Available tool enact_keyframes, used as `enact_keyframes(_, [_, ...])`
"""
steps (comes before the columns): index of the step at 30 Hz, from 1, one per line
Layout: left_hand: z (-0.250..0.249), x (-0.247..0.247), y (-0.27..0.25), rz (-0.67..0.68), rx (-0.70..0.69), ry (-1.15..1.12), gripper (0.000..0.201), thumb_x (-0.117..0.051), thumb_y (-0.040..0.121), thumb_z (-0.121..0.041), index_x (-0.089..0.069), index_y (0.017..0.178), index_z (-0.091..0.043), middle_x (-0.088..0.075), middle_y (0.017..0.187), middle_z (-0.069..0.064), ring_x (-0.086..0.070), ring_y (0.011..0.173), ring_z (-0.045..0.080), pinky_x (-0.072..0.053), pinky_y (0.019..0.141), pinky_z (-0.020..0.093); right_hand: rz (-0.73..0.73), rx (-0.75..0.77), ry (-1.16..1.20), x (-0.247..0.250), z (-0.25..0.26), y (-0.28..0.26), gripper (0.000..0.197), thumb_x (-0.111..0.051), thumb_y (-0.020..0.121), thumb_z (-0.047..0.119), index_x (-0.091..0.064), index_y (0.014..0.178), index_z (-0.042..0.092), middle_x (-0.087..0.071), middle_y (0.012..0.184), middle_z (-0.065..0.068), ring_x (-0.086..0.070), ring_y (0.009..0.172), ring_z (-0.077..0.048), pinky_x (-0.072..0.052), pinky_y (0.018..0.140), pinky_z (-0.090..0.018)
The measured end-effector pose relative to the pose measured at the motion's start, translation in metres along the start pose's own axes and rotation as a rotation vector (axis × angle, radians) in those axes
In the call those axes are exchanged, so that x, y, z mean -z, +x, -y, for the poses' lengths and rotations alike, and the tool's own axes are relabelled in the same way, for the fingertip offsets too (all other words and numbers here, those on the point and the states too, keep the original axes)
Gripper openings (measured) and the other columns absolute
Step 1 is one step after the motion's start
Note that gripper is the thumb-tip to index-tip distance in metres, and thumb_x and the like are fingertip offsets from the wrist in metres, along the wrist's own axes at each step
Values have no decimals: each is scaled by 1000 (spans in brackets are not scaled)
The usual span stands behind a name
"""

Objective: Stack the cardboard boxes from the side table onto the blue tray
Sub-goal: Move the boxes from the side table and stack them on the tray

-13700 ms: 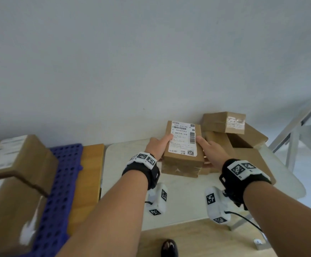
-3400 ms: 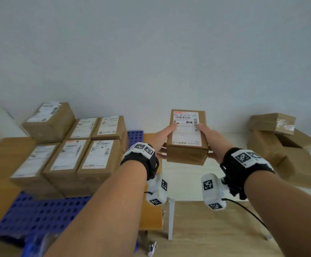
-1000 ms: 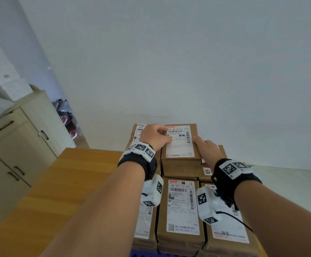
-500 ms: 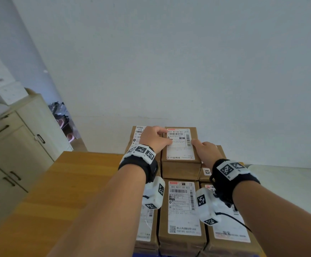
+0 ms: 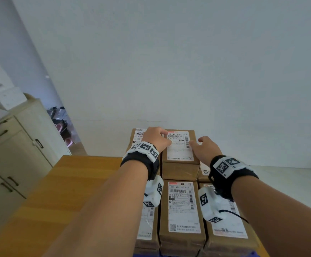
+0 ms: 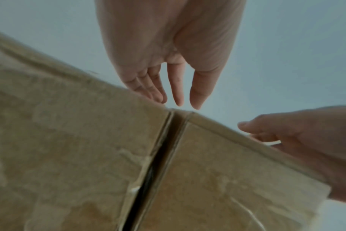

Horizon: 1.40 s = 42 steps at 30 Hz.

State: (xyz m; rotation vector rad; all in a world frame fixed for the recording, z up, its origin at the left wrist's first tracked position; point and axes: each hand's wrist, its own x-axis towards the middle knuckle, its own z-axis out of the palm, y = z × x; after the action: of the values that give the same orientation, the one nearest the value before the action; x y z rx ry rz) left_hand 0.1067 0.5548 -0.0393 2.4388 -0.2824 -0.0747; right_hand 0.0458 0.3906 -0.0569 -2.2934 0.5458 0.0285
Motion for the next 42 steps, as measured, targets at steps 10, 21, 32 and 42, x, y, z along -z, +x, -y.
enact_keyframes(10, [-46, -15, -21, 54, -156, 122, 36, -63, 88, -25, -64, 123, -28, -56, 136, 3, -55, 123, 25, -48, 102, 41, -163, 173, -327, 36, -12, -36, 46, -46, 97, 40, -45, 138, 19, -54, 135, -8, -55, 118, -26, -49, 96, -42])
enact_keyframes(21, [-98, -89, -72, 176, -352, 20, 32, -61, 87, -18, -66, 118, -25, -57, 126, 4, -56, 117, 23, -47, 101, 38, -295, -43, -231, 60, -85, -93, 40, -45, 98, 37, -51, 134, 19, -59, 132, -8, -57, 116, -25, -46, 92, -35])
enact_keyframes(32, [-180, -165, -104, 301, -461, 125, 35, -57, 91, -23, -60, 126, -26, -50, 134, 5, -51, 122, 26, -48, 99, 40, -379, -153, -219, 128, -170, -120, 38, -43, 100, 34, -54, 132, 18, -59, 131, -8, -56, 117, -26, -45, 91, -35])
enact_keyframes(42, [-278, -279, -145, 369, -389, 75, 34, -56, 92, -22, -60, 126, -25, -52, 133, 4, -50, 124, 25, -44, 101, 36, -384, -228, -155, 223, -297, -139, 35, -44, 99, 32, -56, 128, 16, -61, 129, -9, -56, 117, -27, -45, 94, -35])
